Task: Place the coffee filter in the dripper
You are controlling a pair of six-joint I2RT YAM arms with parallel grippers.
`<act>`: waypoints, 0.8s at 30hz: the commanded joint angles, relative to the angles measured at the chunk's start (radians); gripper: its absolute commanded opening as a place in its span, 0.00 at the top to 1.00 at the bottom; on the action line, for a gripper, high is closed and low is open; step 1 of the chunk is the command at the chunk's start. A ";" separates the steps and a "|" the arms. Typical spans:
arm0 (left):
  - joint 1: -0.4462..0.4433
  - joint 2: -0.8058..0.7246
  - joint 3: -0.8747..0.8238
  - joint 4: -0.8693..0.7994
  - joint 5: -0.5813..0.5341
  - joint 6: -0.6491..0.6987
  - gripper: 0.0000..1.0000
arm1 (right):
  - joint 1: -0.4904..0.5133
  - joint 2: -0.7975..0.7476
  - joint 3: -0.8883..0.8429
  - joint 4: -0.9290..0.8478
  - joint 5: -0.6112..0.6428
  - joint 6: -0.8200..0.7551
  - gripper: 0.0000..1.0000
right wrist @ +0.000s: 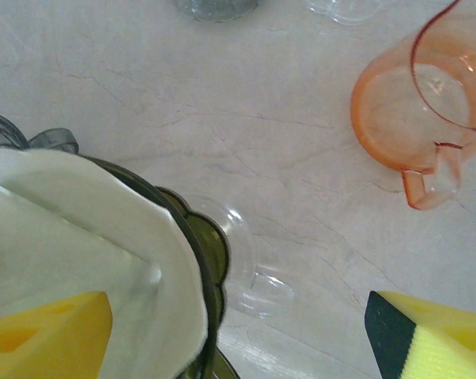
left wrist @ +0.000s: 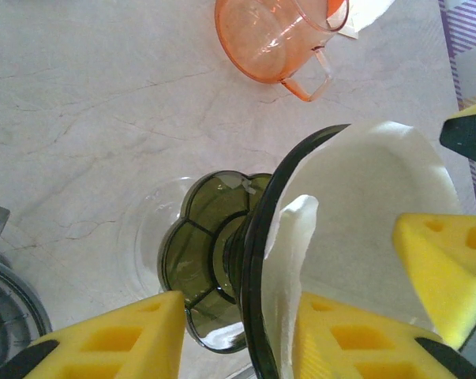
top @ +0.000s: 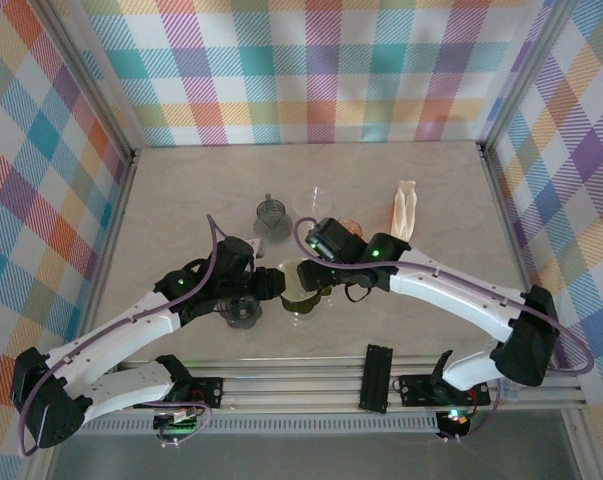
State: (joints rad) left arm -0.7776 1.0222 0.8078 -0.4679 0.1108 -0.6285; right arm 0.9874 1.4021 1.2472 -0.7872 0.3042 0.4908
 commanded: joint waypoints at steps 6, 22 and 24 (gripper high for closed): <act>-0.013 0.005 -0.018 0.013 0.002 -0.002 0.61 | -0.005 -0.049 -0.061 -0.046 0.056 0.052 0.16; -0.013 0.005 -0.013 0.009 -0.005 -0.006 0.61 | -0.004 0.038 0.043 0.021 -0.021 -0.030 0.13; -0.014 0.004 -0.015 0.010 -0.008 -0.006 0.61 | -0.005 0.066 0.049 0.017 -0.025 -0.032 0.13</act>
State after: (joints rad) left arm -0.7776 1.0222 0.8055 -0.4675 0.1108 -0.6319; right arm 0.9874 1.4281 1.2728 -0.7689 0.3016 0.4808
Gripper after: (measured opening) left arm 0.390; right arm 0.868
